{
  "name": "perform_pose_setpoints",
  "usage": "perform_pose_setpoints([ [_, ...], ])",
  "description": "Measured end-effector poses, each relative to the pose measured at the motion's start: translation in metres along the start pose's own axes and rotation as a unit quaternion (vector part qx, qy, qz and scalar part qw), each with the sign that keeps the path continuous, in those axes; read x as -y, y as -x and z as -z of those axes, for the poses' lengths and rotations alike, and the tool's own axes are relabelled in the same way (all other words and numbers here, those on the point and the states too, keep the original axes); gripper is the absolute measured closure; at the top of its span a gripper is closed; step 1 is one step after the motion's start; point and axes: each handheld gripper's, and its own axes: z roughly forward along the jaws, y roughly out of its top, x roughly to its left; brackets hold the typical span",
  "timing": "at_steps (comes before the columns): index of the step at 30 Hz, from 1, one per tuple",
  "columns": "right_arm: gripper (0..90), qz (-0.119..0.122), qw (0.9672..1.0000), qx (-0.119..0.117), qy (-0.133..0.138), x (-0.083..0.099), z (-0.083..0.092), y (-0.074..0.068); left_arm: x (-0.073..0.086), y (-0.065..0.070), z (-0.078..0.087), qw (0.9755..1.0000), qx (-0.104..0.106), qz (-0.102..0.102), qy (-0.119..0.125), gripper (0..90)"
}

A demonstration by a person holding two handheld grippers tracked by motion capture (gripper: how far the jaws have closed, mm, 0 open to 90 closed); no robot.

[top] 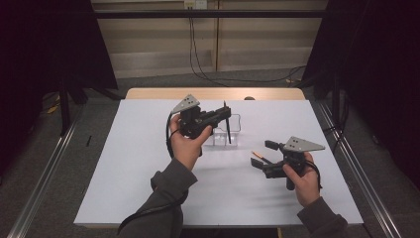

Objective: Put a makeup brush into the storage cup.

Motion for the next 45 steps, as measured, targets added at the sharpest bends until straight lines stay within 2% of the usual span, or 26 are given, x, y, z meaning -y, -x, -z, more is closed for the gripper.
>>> perform_pose_setpoints([
  [3, 8.9, -0.001, 1.0, -0.001, 0.0, 0.0, 0.0, 0.0, -0.001, -0.001, -0.002, 1.0, 0.0, -0.006, -0.004, 83.7],
  [4, 8.9, -0.002, 1.0, -0.001, 0.002, 0.0, 0.0, 0.0, -0.002, 0.0, -0.004, 1.0, -0.005, -0.001, 0.002, 83.7],
  [6, 8.9, -0.001, 1.0, 0.0, 0.002, 0.0, 0.0, 0.0, -0.003, -0.001, -0.005, 0.9999, -0.006, -0.009, -0.003, 83.7],
  [13, 9.0, 0.001, 1.0, -0.001, 0.002, 0.0, 0.001, 0.002, -0.008, -0.002, -0.011, 0.9999, -0.011, -0.01, 0.004, 83.7],
  [14, 9.0, 0.001, 1.0, 0.0, 0.002, 0.0, 0.001, 0.002, -0.008, -0.003, -0.011, 0.9998, -0.011, -0.016, -0.002, 83.7],
  [15, 9.0, 0.002, 1.0, 0.0, 0.002, 0.0, 0.001, 0.002, -0.009, -0.003, -0.013, 0.9998, -0.016, -0.009, 0.005, 83.7],
  [21, 9.2, 0.002, 1.0, -0.002, 0.001, -0.001, 0.001, 0.001, -0.011, -0.005, -0.016, 0.9997, -0.017, -0.019, 0.001, 83.7],
  [25, 9.3, 0.001, 1.0, -0.001, 0.0, -0.001, 0.001, 0.001, -0.011, -0.005, -0.02, 0.9996, -0.024, -0.011, 0.01, 83.7],
  [38, 9.3, 0.002, 1.0, -0.002, 0.0, -0.001, 0.002, 0.001, -0.012, -0.012, -0.024, 0.9988, -0.043, -0.023, 0.003, 83.7],
  [45, 9.3, 0.002, 1.0, -0.003, 0.002, -0.001, 0.002, 0.001, -0.011, -0.015, -0.025, 0.9987, -0.045, -0.02, 0.01, 83.7],
])
